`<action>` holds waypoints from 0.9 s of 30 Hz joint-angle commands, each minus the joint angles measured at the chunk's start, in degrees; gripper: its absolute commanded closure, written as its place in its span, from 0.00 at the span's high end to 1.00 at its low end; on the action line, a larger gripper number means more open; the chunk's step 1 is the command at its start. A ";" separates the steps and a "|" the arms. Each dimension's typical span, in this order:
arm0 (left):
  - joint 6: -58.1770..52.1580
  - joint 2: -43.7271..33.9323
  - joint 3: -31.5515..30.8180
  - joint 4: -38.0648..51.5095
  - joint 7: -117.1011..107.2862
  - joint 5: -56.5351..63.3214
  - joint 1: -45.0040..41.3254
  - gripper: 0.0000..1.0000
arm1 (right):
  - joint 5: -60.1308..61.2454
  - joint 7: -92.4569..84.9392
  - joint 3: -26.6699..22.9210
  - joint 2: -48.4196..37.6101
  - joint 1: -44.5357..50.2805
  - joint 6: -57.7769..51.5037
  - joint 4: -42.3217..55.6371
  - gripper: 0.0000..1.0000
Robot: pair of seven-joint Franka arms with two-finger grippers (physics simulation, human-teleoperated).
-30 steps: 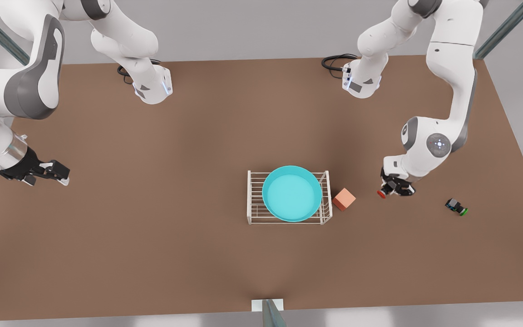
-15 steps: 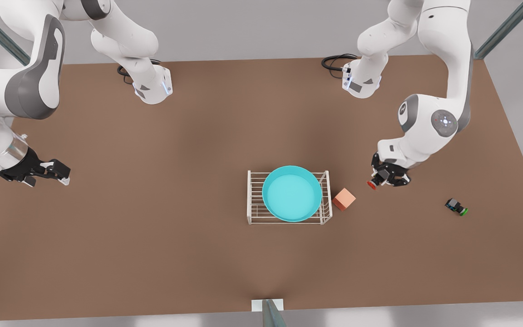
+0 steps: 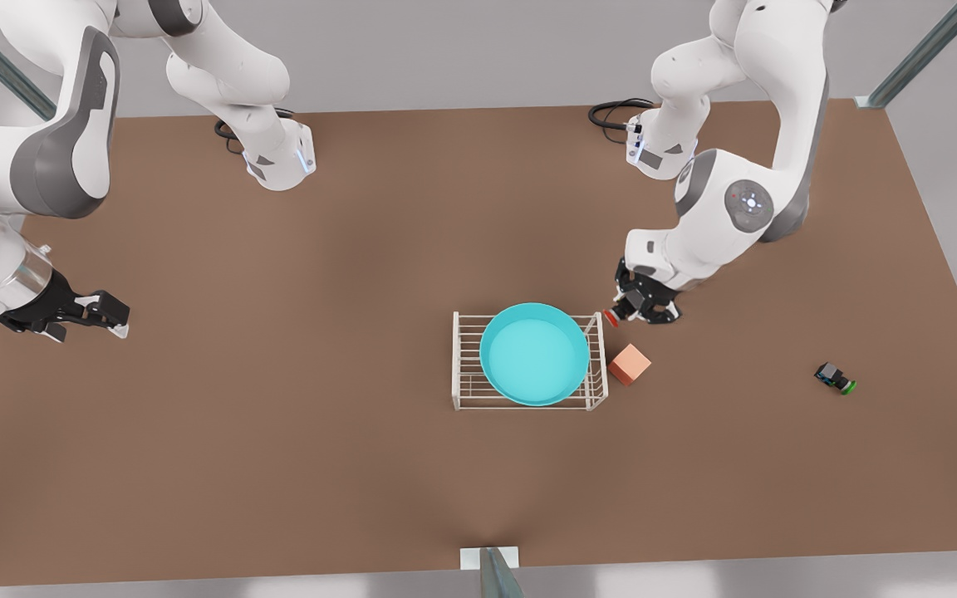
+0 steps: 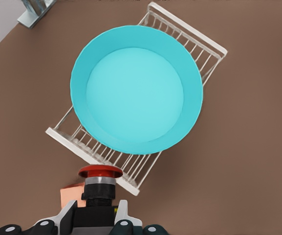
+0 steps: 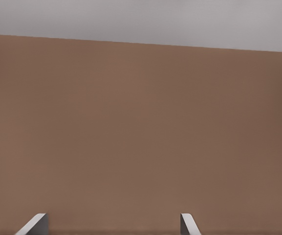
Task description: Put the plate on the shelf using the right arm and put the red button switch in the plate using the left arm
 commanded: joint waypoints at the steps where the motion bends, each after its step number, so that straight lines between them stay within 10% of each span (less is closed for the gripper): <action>1: -1.28 1.03 -0.16 0.94 -11.64 -0.10 -2.36 0.44 | 0.03 -0.80 0.09 -0.06 0.04 -0.06 0.03 1.00; 7: -1.28 9.12 0.36 7.10 -19.28 4.47 -8.51 0.44 | 0.03 -0.80 0.09 -0.06 0.12 0.02 0.03 1.00; 11: -1.37 13.60 15.65 13.78 -20.61 4.30 -24.42 0.44 | 0.03 -0.80 0.18 0.02 0.12 0.02 -0.06 1.00; 26: -1.37 19.84 35.34 20.46 -23.24 0.69 -44.29 0.44 | 0.03 -0.72 0.36 0.02 0.30 -0.06 -0.06 1.00; 27: -1.37 19.84 35.34 20.37 -23.77 0.52 -44.29 0.70 | 0.03 -0.80 0.36 0.02 0.21 -0.06 0.03 1.00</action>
